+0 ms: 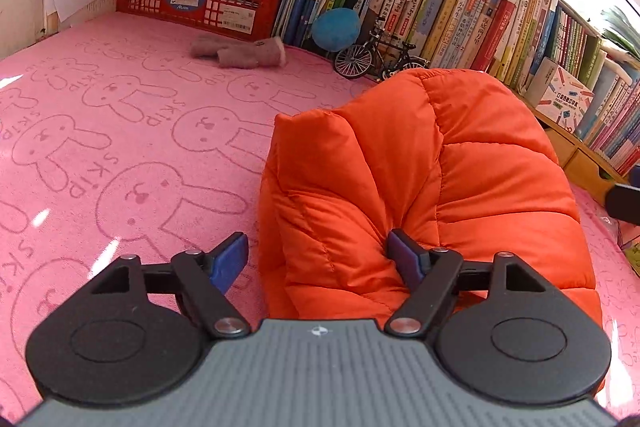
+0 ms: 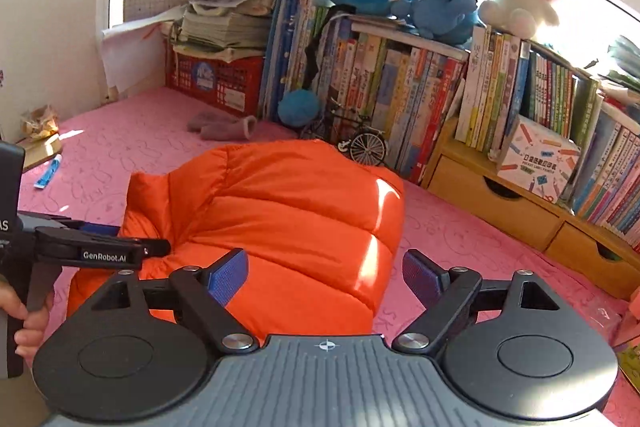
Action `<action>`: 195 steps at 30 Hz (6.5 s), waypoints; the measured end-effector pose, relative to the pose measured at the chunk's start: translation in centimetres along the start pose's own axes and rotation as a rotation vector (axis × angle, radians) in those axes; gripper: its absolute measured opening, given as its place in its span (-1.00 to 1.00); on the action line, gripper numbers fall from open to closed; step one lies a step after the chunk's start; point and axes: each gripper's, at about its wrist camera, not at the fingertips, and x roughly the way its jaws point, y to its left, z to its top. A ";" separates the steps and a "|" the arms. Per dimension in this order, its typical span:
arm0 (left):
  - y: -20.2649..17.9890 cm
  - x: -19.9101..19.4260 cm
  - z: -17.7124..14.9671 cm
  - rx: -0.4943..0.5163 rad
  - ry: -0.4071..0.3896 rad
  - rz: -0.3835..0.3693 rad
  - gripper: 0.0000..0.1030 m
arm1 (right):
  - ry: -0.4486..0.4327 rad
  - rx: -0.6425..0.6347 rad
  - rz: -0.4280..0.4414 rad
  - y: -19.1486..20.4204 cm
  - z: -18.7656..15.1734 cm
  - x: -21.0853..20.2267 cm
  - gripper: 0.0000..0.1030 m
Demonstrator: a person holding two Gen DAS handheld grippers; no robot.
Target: Fold clothes
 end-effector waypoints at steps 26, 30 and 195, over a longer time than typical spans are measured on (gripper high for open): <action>0.7 1.8 -0.8 0.018 0.003 0.044 0.75 | -0.082 -0.225 0.123 7.8 -1.3 16.6 0.08; 0.8 1.9 -1.0 0.045 -0.003 0.032 0.76 | -0.103 -0.245 0.096 8.2 -1.4 16.4 0.10; 0.4 7.4 3.2 0.223 0.020 0.040 1.00 | -0.014 0.195 -0.370 1.4 -3.3 14.2 0.85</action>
